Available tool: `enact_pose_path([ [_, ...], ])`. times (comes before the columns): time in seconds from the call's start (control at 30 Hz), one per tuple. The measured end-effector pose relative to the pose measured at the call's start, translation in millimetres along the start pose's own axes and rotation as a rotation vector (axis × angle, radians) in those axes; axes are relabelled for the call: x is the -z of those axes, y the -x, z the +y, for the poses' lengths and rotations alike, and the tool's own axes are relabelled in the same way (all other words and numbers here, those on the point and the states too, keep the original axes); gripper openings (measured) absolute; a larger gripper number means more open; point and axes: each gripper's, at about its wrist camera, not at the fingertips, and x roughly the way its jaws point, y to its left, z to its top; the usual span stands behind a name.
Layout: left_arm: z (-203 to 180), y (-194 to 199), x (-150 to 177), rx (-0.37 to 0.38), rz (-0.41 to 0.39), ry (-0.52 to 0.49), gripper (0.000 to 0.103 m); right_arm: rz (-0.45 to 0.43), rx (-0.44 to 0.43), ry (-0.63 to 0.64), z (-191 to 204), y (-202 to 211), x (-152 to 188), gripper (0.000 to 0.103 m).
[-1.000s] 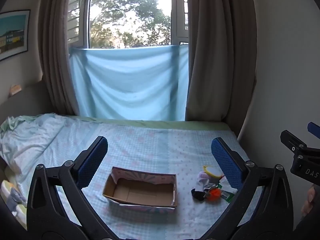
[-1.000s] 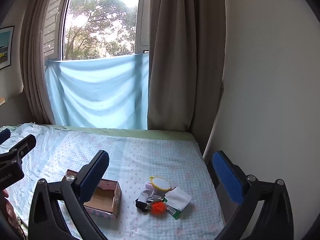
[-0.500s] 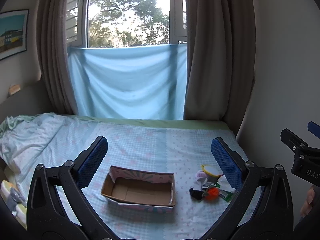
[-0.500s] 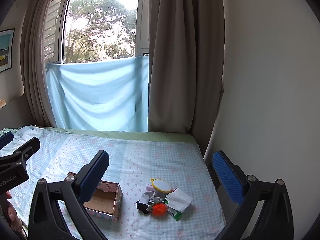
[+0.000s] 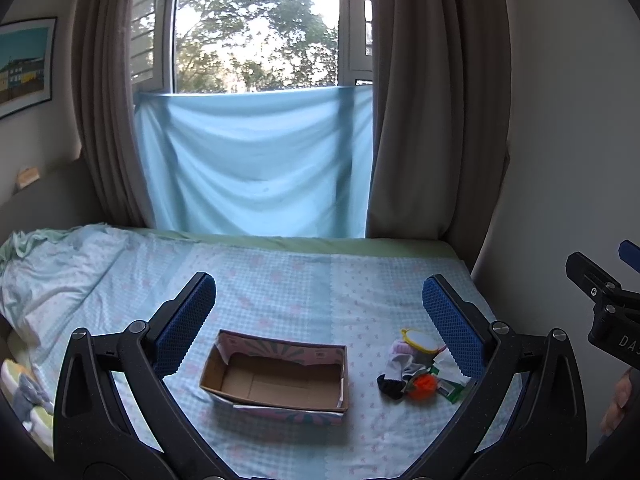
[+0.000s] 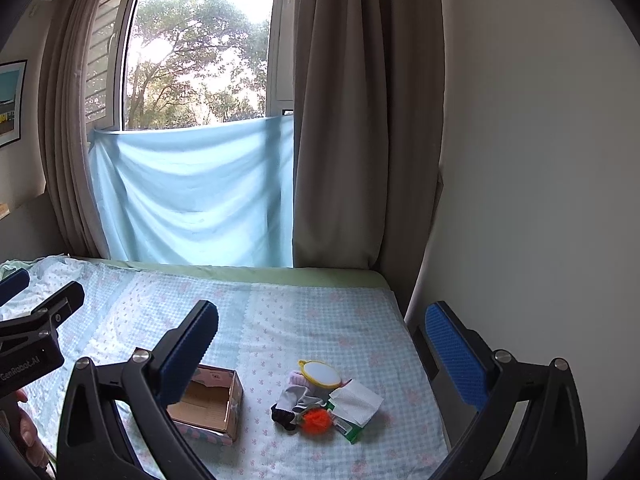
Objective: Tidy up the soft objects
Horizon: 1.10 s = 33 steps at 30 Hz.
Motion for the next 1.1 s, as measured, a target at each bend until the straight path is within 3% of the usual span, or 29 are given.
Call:
enact_pose_path([
  [1.1, 4.4, 4.1, 0.8, 0.009, -0.003, 0.015, 0.103, -0.023, -0.005, 0.012, 5.4, 4.0, 1.7, 0.103],
])
